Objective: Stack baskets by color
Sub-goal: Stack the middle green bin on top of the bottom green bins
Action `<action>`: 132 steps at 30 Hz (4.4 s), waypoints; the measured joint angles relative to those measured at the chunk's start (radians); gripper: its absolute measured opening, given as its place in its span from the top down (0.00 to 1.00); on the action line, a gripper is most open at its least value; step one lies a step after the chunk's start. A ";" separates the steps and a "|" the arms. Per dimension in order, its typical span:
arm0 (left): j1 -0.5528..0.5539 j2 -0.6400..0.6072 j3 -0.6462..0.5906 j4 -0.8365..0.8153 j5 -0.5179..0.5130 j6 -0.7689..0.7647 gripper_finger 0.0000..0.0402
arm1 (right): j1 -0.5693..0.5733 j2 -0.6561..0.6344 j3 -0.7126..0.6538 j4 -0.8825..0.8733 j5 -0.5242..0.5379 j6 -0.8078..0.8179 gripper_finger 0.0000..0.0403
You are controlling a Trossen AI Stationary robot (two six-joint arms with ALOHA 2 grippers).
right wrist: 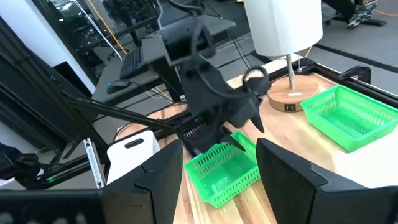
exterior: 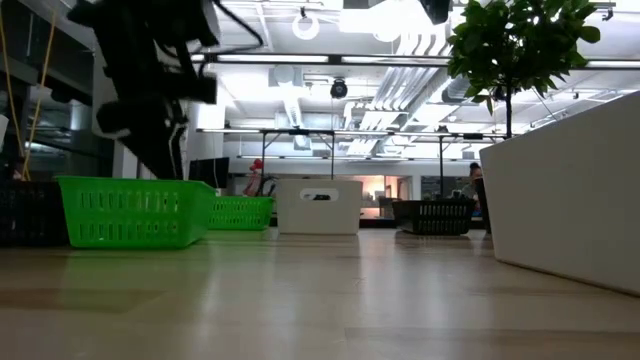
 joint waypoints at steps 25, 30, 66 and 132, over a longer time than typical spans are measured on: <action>0.078 -0.038 0.166 -0.089 0.086 -0.068 1.00 | 0.000 0.004 0.000 -0.052 -0.045 0.265 0.53; 0.058 -0.057 0.287 -0.105 0.019 -0.131 1.00 | -0.001 0.049 0.000 -0.104 -0.043 0.340 0.53; -0.011 0.120 0.360 0.106 -0.009 -0.347 1.00 | -0.067 0.506 0.484 -0.835 0.150 0.402 0.76; -0.121 -0.574 0.149 0.677 -0.058 -0.070 0.56 | 0.897 0.391 0.368 -1.541 -0.353 1.763 1.00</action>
